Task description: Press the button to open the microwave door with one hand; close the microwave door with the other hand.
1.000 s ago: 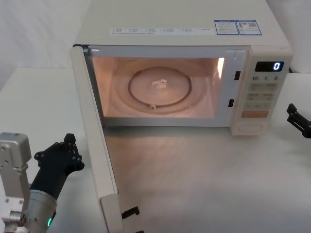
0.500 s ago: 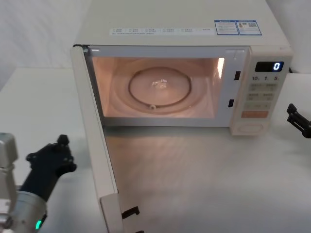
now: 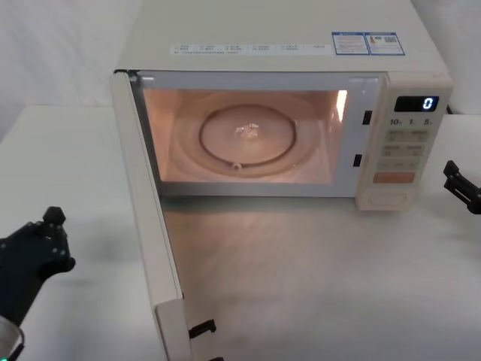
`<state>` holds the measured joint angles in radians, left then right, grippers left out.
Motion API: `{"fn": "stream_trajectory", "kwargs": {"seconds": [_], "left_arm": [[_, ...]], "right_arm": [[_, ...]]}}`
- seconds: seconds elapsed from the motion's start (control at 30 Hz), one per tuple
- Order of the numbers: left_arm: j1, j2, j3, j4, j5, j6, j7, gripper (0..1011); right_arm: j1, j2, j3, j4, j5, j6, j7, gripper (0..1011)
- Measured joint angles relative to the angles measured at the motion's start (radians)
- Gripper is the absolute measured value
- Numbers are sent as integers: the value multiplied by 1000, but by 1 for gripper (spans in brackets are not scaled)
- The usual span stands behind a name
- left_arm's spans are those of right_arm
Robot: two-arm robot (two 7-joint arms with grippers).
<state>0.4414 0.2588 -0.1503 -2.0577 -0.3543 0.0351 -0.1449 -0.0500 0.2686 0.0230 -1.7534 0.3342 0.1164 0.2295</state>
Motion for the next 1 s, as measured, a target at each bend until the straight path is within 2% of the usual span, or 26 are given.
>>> {"fn": "stream_trajectory", "kwargs": {"seconds": [0.2, 0.33, 0.47, 0.5, 0.53, 0.73, 0.9, 1.0], "left_arm": [[43, 26, -40, -54, -40, -21, -58, 0], [76, 62, -72, -94, -99, -44, -130, 0], [109, 130, -93, -134, -170, -57, -235, 0], [109, 130, -93, -134, -170, -57, -235, 0], [113, 148, -95, -142, -181, -56, -253, 0], [117, 200, -87, -152, -217, -43, -308, 0], [99, 245, -44, -147, -240, -33, -348, 0], [83, 259, -23, -141, -246, -30, -358, 0]], "right_arm": [[0, 0, 0, 0, 0, 0, 0, 1002], [0, 0, 0, 0, 0, 0, 0, 1002], [0, 0, 0, 0, 0, 0, 0, 1002], [0, 0, 0, 0, 0, 0, 0, 1002], [0, 0, 0, 0, 0, 0, 0, 1002], [0, 0, 0, 0, 0, 0, 0, 1002], [0, 0, 0, 0, 0, 0, 0, 1002], [0, 0, 0, 0, 0, 0, 0, 1002]]}}
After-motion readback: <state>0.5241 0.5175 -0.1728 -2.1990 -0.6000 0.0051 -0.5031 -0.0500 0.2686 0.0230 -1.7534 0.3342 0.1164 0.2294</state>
